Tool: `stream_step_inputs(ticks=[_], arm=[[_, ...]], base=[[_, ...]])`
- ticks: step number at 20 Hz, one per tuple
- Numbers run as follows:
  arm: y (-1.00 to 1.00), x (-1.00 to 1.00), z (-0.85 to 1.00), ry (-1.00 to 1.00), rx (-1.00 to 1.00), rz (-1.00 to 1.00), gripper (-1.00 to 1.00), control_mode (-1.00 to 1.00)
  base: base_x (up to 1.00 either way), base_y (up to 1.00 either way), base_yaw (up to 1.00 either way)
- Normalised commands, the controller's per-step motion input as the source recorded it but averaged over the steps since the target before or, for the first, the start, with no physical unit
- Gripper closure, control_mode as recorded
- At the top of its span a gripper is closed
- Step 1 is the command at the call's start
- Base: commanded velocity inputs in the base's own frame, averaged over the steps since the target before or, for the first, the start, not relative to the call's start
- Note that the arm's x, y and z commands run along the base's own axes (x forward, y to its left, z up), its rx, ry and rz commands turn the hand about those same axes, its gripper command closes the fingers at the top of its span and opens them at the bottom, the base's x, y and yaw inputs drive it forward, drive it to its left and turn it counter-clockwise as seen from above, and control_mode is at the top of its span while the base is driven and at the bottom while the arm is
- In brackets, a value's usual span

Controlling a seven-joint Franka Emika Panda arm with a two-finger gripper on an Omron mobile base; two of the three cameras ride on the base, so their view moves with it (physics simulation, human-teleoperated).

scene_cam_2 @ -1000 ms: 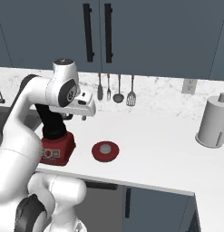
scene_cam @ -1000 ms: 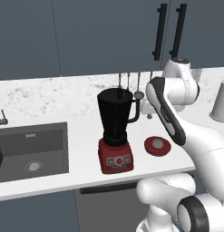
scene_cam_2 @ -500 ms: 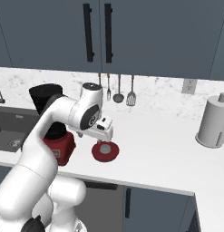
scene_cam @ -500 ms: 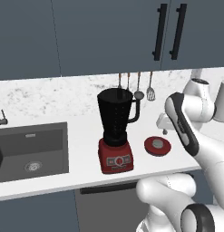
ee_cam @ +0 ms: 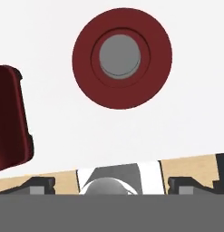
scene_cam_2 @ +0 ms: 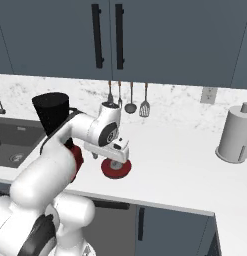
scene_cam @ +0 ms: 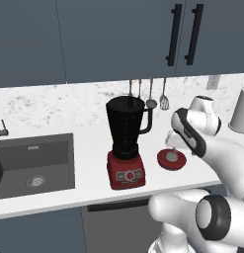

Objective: Close the lid blender by securely placing the lid on top.

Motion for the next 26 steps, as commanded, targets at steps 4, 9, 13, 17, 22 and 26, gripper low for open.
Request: stream_step_inputs(ticks=[4, 9, 13, 17, 22, 26], arm=[[0.0, 0.39, -0.51, 0.01, 0.0, 0.0, -1.0, -1.0], [-0.01, 0.34, -0.49, 0.0, 0.0, 0.0, -1.0, -1.0], [0.0, 0.36, -0.4, 0.0, 0.0, 0.01, -1.0, -1.0], [-0.02, 0.28, -0.17, 0.0, 0.0, 0.0, -1.0, -1.0], [0.0, 0.23, -0.02, 0.0, 0.0, 0.0, -1.0, -1.0], [0.0, 0.09, -0.18, 0.0, -0.03, 0.0, -1.0, -1.0]], base=[[0.0, 0.0, 0.0], [0.0, 0.0, 0.0], [0.0, 0.0, 0.0], [0.0, 0.0, 0.0], [0.0, 0.0, 0.0], [0.0, 0.0, 0.0]])
